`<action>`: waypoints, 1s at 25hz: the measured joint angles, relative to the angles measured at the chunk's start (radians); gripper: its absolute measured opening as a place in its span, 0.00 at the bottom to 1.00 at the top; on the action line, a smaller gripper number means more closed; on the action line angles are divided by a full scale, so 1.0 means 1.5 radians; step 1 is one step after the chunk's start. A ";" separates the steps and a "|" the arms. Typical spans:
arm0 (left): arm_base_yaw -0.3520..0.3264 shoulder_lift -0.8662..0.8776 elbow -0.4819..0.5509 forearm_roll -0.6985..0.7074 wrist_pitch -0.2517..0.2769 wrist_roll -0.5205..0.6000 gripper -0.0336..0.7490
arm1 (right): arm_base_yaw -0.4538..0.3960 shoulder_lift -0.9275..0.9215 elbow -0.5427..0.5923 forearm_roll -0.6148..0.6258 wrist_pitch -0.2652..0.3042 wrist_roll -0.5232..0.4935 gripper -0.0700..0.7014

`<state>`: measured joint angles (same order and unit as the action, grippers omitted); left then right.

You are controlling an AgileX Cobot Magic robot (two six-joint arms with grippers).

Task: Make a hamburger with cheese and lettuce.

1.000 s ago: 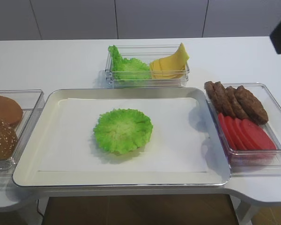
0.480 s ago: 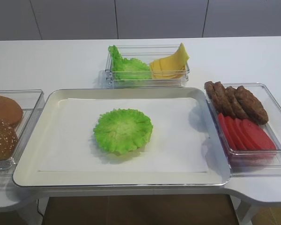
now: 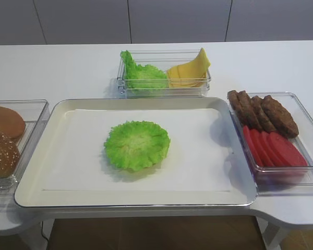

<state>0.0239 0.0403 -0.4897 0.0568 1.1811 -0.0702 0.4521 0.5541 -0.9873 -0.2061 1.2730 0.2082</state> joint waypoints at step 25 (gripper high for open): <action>0.000 0.000 0.000 0.000 0.000 0.000 0.54 | -0.256 -0.333 0.277 0.158 -0.087 -0.113 0.71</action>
<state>0.0239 0.0403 -0.4897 0.0568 1.1811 -0.0702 0.0683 0.0542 -0.5721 0.0304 1.1422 0.0390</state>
